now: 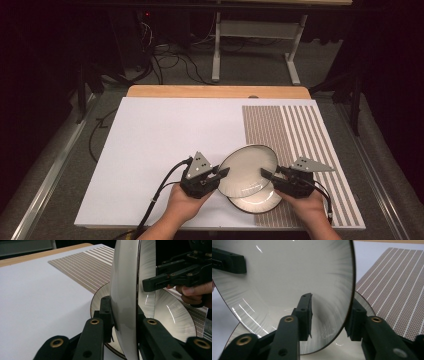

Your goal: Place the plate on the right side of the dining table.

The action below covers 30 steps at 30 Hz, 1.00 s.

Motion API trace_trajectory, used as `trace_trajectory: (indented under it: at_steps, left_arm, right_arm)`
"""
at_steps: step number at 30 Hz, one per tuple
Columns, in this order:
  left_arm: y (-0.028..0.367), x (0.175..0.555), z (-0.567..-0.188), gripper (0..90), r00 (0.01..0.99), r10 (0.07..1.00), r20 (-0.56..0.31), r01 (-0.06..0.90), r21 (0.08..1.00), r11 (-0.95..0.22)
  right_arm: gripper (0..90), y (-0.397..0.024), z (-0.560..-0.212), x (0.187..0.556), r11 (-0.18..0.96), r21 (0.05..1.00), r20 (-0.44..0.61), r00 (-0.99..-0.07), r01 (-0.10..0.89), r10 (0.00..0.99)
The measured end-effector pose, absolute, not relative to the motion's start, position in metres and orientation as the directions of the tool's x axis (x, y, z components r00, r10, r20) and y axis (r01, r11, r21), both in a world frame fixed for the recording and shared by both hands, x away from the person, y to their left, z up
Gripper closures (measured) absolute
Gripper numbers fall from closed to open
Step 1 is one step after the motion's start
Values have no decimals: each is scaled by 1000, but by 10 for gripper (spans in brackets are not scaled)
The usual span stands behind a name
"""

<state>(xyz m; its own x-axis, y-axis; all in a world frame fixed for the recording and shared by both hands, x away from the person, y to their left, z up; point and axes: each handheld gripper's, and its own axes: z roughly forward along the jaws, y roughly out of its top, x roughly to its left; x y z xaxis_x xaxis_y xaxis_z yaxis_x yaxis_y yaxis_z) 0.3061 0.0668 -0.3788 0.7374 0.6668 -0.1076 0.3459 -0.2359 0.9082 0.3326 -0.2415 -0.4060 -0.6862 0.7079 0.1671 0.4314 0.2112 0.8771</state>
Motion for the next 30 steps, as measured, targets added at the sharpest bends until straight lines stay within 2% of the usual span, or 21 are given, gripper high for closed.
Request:
trace_trajectory:
  at_steps: [9, 15, 30]
  left_arm:
    - [67, 306, -379, 792, 734, 669, -113, 352, 907, -232]
    - [67, 305, -377, 802, 732, 668, -134, 364, 906, -216]
    - [72, 305, -375, 794, 720, 671, -179, 381, 910, -166]
  right_arm:
    - [750, -246, -410, 335, 193, 863, 208, -677, 467, 706]
    - [798, -252, -408, 336, 154, 847, 275, -668, 509, 691]
    - [855, -259, -392, 327, 136, 875, 265, -695, 465, 668]
